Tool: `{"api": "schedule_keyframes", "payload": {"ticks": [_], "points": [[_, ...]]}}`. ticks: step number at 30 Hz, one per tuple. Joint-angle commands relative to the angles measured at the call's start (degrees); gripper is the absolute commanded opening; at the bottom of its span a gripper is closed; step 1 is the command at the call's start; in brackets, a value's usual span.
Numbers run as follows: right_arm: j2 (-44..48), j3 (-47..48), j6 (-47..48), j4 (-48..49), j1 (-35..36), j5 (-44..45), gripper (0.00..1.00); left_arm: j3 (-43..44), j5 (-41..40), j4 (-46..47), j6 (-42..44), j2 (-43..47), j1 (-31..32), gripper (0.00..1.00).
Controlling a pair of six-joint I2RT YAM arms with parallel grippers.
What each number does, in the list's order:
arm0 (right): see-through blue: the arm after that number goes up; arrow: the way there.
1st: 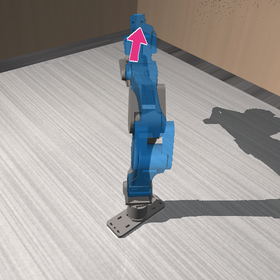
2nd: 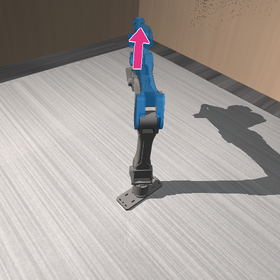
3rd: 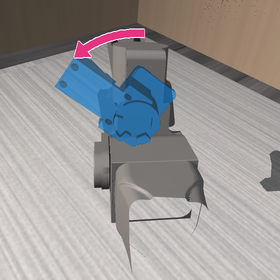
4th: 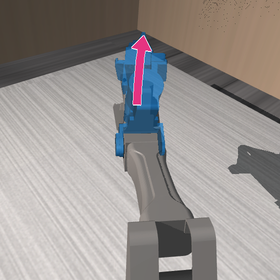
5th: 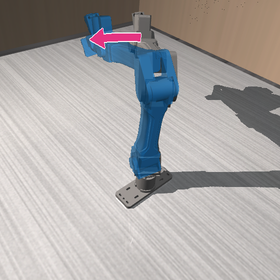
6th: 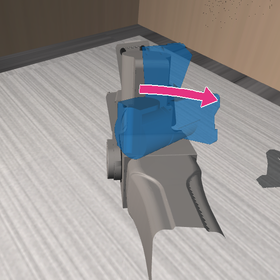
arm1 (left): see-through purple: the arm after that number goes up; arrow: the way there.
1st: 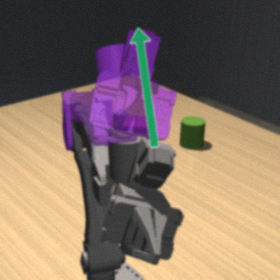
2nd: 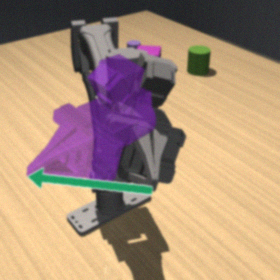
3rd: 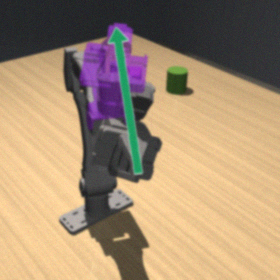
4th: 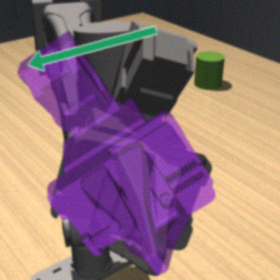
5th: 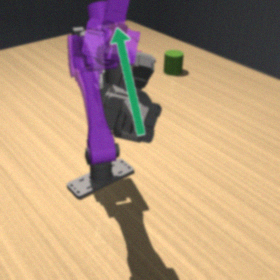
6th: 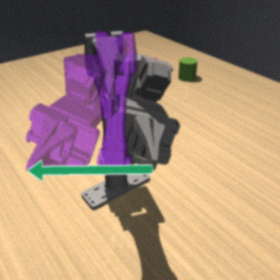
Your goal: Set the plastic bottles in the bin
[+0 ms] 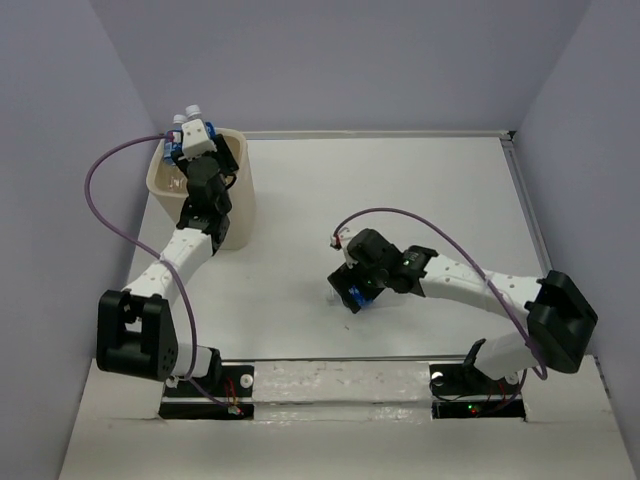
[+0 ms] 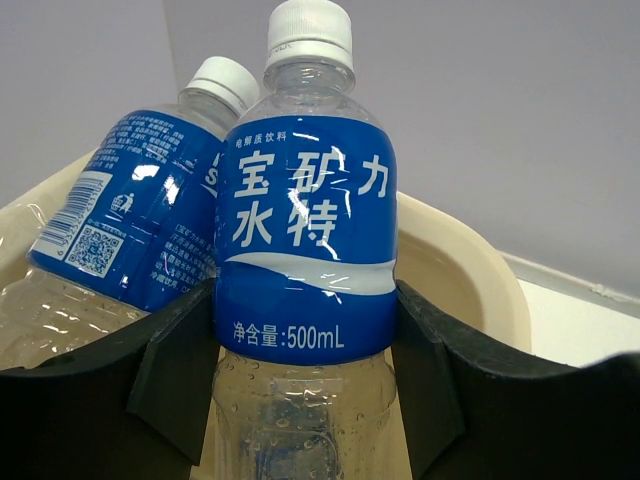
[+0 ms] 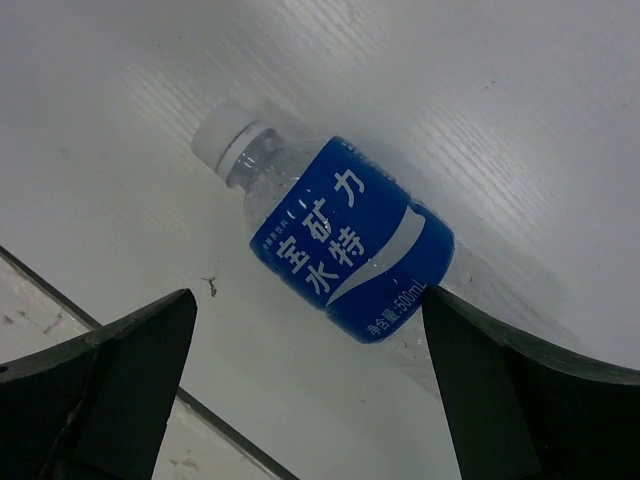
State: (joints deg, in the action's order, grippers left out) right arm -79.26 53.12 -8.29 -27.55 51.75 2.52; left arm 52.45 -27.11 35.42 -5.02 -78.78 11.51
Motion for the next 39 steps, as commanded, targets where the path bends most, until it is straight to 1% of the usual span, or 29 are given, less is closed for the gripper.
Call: {"api": "schedule_keyframes", "payload": {"ticks": [1,4,8,11,14,15,16,17,18,19,20,21,23,24,26,28,32,35,38,39], "points": [[-3.8,5.1,2.9,-5.6,1.8,0.6,1.00,5.4,2.5,-2.2,-1.5,6.4,0.2,0.47],[-6.9,6.5,2.9,-7.6,2.5,1.7,1.00,4.9,2.2,-3.0,-1.3,7.2,0.1,0.49],[-12.2,9.5,3.3,-12.1,2.5,2.8,1.00,4.3,1.1,-2.9,-0.8,5.2,0.0,0.52],[-15.5,10.0,5.0,-12.2,2.5,2.9,1.00,4.3,0.9,-2.6,-0.3,3.5,-0.2,0.53],[-16.9,11.2,6.2,-11.3,2.5,2.2,0.96,3.9,0.8,-2.4,-0.4,2.4,-1.1,0.53],[-17.3,11.6,6.3,-10.9,2.5,2.1,0.94,3.7,0.8,-2.4,-0.4,1.9,-1.2,0.53],[-17.3,12.0,6.7,-10.5,2.5,2.2,0.86,3.6,0.8,-2.4,-0.6,1.7,-1.7,0.53],[-17.1,12.1,6.8,-9.9,2.5,2.1,0.80,3.5,0.7,-2.3,-0.6,1.6,-1.6,0.54],[-16.7,12.0,6.9,-9.6,2.5,2.1,0.68,3.3,0.7,-2.2,-0.6,1.5,-1.8,0.55],[-16.4,11.8,6.9,-8.8,2.5,2.3,0.61,3.2,0.5,-2.2,-0.6,1.5,-1.8,0.57],[-15.8,11.7,6.9,-8.3,2.5,3.1,0.54,3.0,-0.1,-2.1,-0.7,1.6,-1.8,0.60],[-14.4,11.5,6.7,-8.0,2.5,3.5,0.47,2.6,-0.6,-2.0,-1.0,1.6,-1.8,0.72],[-12.7,11.2,6.5,-6.6,2.5,4.2,0.44,1.9,-1.9,-1.5,-1.2,1.4,-1.7,0.82],[-10.6,11.3,6.3,-6.1,2.5,4.2,0.39,1.9,-2.2,-1.6,-1.2,1.4,-1.8,0.91],[-8.2,11.6,6.0,-4.8,2.5,3.8,0.36,2.0,-2.2,-1.8,-1.1,2.0,-1.7,0.98],[-4.3,12.3,5.6,-3.5,2.5,3.7,0.33,2.2,-1.7,-2.1,-1.6,3.0,-1.6,0.99],[1.7,13.9,4.0,-0.4,2.5,3.5,0.32,3.2,0.1,-3.1,-2.8,6.1,-1.0,0.99],[5.1,16.3,2.8,3.3,2.5,2.1,0.31,5.2,1.9,-5.9,-4.4,8.5,-0.7,0.99],[6.2,18.7,1.3,6.4,2.5,1.8,0.30,7.0,3.0,-8.8,-6.9,10.0,-0.6,0.99],[6.5,19.1,0.9,9.5,2.5,1.6,0.30,8.4,4.1,-11.0,-7.7,11.4,-0.6,0.99]]}}
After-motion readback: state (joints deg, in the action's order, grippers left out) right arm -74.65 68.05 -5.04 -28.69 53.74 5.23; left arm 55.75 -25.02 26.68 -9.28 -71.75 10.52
